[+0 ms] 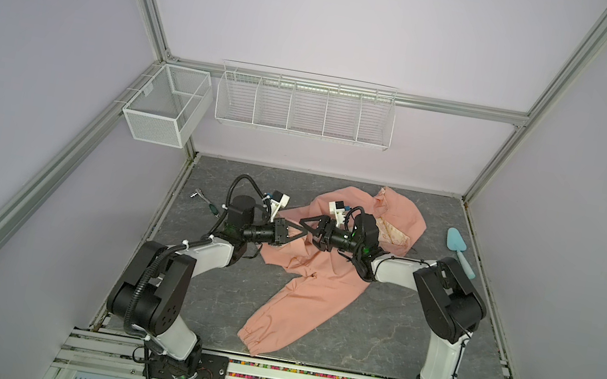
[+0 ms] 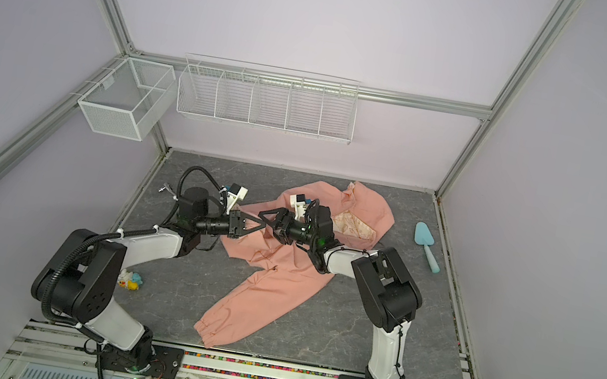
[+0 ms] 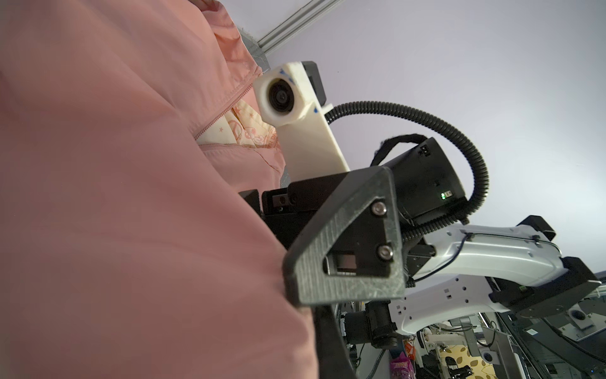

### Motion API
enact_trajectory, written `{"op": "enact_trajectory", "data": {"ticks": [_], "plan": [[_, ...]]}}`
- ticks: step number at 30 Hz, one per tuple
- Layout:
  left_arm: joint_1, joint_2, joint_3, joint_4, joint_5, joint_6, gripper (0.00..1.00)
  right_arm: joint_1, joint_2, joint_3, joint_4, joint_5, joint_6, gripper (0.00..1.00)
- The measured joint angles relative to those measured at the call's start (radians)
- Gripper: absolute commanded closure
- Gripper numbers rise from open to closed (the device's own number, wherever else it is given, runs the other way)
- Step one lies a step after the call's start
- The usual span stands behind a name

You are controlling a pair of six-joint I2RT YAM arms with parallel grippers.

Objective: Zip up the jacket

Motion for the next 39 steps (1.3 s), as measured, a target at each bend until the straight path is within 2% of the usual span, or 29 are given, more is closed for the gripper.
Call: {"op": "enact_trajectory", "data": {"ticks": [9, 16, 39], "plan": [[-0.013, 0.000, 0.000, 0.019, 0.001, -0.010, 1.00, 0.001, 0.034, 0.000, 0.166, -0.013, 0.114, 0.28], [-0.013, 0.000, 0.000, 0.019, 0.000, -0.013, 1.00, 0.000, 0.034, -0.041, 0.291, -0.011, 0.161, 0.39], [-0.015, 0.000, 0.010, 0.016, -0.005, -0.021, 1.00, -0.018, 0.003, -0.167, 0.398, 0.019, 0.179, 0.55]]}}
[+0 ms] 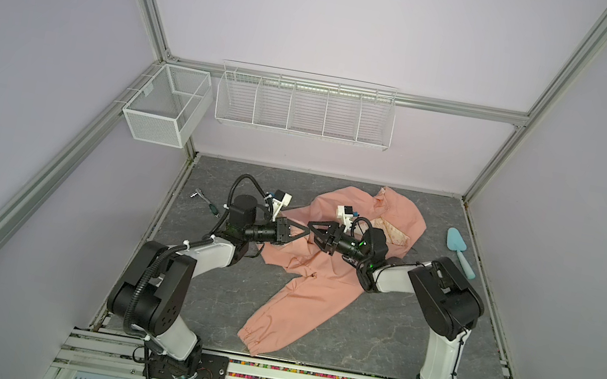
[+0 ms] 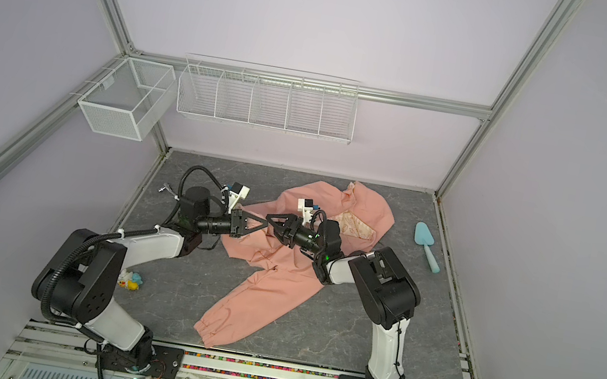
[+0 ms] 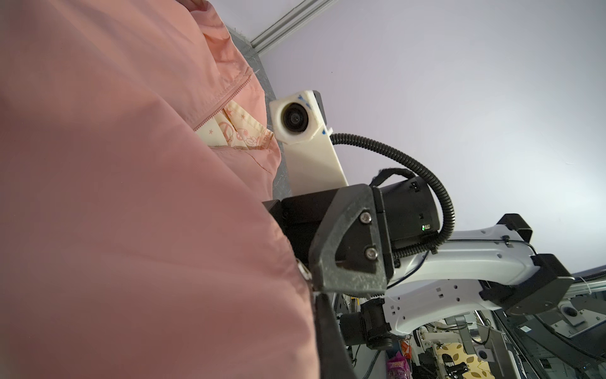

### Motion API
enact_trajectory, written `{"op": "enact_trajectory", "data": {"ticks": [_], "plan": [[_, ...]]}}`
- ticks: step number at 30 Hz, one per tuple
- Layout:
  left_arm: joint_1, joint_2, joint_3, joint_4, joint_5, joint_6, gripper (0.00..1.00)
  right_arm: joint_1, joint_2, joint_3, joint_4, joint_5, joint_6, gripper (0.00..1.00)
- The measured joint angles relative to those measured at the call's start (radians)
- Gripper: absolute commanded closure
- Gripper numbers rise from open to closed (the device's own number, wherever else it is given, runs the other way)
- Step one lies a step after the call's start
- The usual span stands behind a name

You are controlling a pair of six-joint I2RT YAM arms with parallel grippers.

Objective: Zip up the jacket

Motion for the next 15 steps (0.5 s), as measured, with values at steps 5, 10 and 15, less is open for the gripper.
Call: {"op": "enact_trajectory", "data": {"ticks": [5, 10, 15], "plan": [[-0.001, 0.000, 0.000, -0.005, -0.002, 0.000, 1.00, -0.005, -0.006, -0.018, 0.018, 0.000, 0.006, 0.57], [0.000, 0.000, 0.000, -0.005, -0.003, 0.000, 1.00, -0.007, -0.013, -0.032, 0.026, 0.000, 0.023, 0.57], [0.000, 0.000, 0.000, -0.005, -0.003, 0.000, 1.00, -0.013, -0.019, -0.048, 0.040, 0.000, 0.031, 0.50]]}}
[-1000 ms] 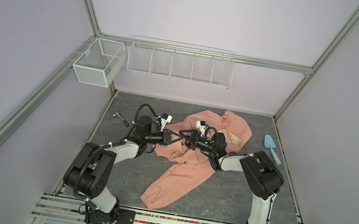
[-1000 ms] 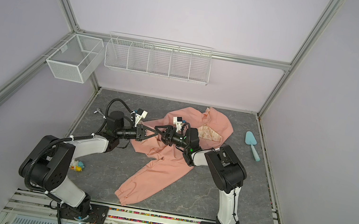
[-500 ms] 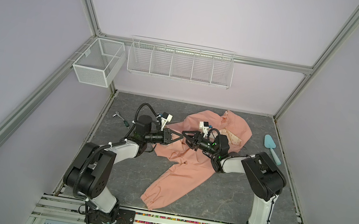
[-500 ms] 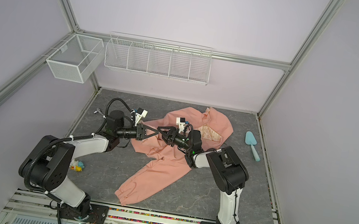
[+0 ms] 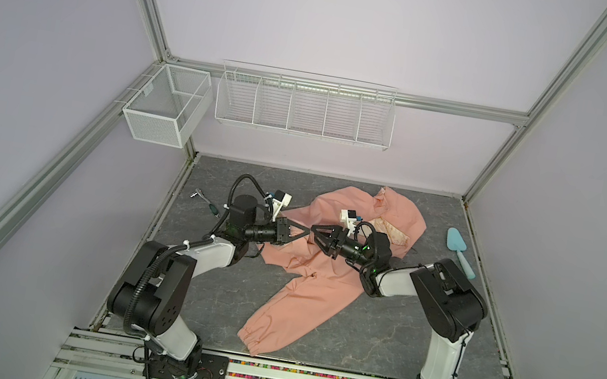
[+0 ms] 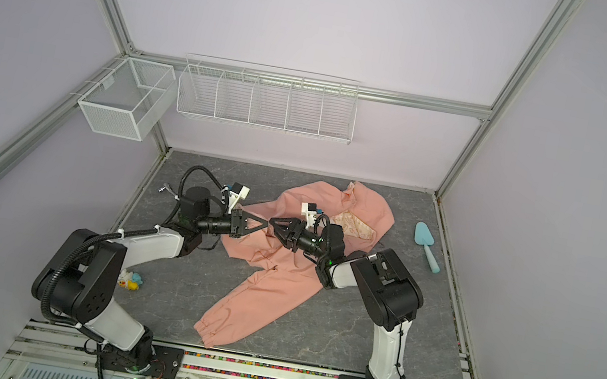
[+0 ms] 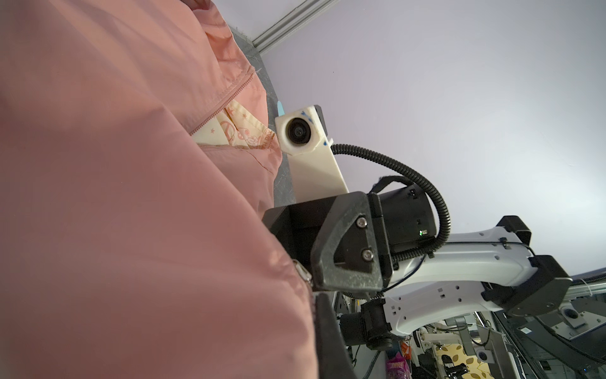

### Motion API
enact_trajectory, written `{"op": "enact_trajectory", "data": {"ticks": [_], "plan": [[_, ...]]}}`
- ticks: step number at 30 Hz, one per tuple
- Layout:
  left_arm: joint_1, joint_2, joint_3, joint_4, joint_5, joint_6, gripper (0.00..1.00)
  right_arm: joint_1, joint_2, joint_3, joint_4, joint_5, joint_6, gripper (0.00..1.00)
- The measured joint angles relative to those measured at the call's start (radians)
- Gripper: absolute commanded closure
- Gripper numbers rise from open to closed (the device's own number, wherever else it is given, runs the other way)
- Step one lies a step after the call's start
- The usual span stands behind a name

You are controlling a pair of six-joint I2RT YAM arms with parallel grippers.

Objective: Zip up the jacket

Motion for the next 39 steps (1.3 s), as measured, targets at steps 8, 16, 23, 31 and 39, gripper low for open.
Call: {"op": "enact_trajectory", "data": {"ticks": [8, 16, 23, 31, 39], "plan": [[0.000, 0.000, 0.001, -0.001, 0.001, 0.000, 1.00, -0.001, 0.001, 0.003, 0.007, 0.003, 0.016, 0.36], [0.000, -0.016, 0.001, 0.000, 0.011, -0.002, 1.00, 0.019, 0.060, 0.102, 0.023, 0.010, 0.033, 0.30], [0.000, -0.017, 0.001, 0.050, 0.031, -0.055, 1.00, 0.046, 0.104, 0.154, 0.043, 0.018, 0.062, 0.31], [0.000, -0.017, 0.001, 0.091, 0.042, -0.102, 1.00, 0.048, 0.101, 0.157, 0.069, 0.022, 0.066, 0.34], [0.000, -0.020, 0.001, 0.135, 0.042, -0.123, 1.00, 0.048, 0.064, 0.156, 0.066, 0.018, 0.065, 0.36]]}}
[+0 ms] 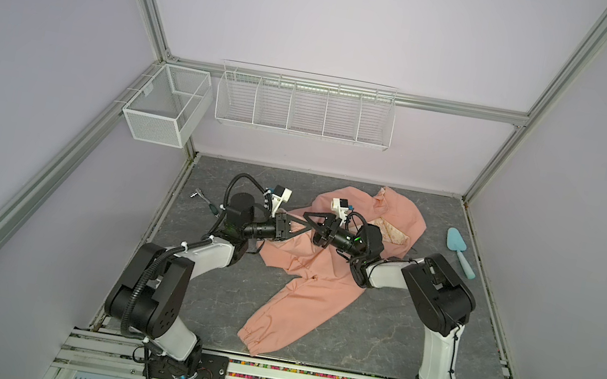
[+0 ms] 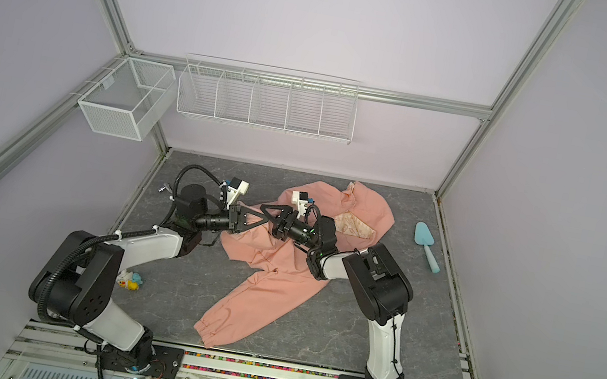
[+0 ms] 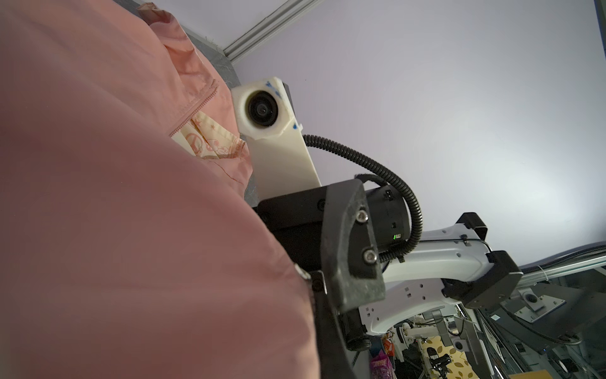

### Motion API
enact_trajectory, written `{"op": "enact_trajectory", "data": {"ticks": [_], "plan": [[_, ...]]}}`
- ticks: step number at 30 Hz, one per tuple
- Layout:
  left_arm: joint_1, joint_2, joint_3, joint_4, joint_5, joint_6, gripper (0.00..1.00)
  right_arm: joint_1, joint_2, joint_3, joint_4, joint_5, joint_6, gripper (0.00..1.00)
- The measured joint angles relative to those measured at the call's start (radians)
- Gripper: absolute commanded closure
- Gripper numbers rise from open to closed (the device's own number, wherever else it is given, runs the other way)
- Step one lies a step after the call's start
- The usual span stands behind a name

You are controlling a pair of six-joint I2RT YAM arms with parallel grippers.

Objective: Zip up the jacket

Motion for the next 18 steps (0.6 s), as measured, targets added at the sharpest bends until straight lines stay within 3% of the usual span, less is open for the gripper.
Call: {"op": "enact_trajectory", "data": {"ticks": [18], "plan": [[0.000, -0.043, 0.000, 0.059, 0.000, -0.046, 1.00, -0.031, -0.167, -0.109, -0.008, 0.000, -0.019, 0.47]]}}
